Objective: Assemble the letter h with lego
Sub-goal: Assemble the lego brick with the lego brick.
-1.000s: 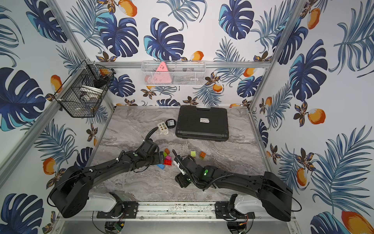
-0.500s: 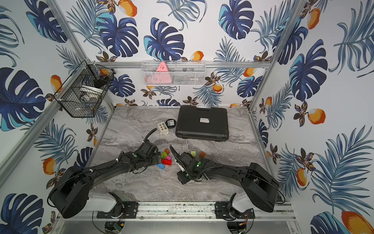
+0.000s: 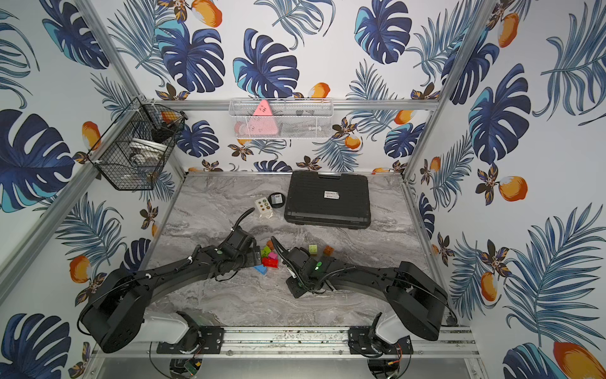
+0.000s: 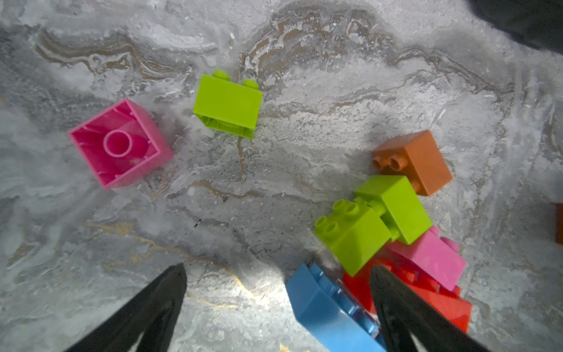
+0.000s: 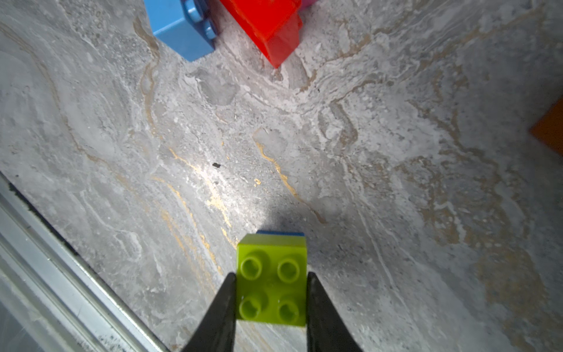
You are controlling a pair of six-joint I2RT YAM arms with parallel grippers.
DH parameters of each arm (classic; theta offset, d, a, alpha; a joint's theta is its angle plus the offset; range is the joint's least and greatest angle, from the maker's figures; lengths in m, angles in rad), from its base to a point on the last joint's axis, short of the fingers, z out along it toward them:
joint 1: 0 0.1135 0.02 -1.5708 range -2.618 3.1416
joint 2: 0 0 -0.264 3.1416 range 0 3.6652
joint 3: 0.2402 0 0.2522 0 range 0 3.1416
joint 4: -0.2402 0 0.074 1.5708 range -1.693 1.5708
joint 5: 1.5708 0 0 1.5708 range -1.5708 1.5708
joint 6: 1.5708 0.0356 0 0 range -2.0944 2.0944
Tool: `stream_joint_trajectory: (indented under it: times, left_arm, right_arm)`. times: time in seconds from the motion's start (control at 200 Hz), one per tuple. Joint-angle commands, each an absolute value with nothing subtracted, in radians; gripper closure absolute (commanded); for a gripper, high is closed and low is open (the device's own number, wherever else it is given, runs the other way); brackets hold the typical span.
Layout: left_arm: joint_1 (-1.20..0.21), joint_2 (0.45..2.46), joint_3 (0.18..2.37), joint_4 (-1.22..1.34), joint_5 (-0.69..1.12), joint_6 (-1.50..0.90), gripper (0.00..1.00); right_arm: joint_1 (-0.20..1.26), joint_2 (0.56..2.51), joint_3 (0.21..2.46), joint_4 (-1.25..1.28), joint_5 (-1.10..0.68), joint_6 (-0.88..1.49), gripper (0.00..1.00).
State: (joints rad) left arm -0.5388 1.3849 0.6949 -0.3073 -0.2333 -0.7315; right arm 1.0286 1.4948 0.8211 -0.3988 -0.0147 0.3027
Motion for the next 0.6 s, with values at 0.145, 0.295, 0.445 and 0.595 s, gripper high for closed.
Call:
stream_joint_trajectory:
  times: [0.145, 0.295, 0.445, 0.595]
  left_arm:
    - [-0.537, 1.382, 0.693, -0.310, -0.256, -0.736, 0.01]
    - [-0.537, 1.382, 0.690, -0.310, -0.259, -0.738, 0.01]
    - [-0.537, 1.379, 0.687, -0.310, -0.262, -0.740, 0.01]
    - [-0.537, 1.376, 0.684, -0.308, -0.270, -0.743, 0.01]
  right_arm:
    - [1.044, 1.454, 0.809, -0.484, 0.034, 0.356, 0.70]
    - [1.047, 1.470, 0.818, -0.506, 0.053, 0.371, 0.70]
    - [1.059, 1.494, 0.830, -0.529, 0.047, 0.372, 0.70]
    - [1.082, 1.484, 0.819, -0.537, 0.050, 0.400, 0.69]
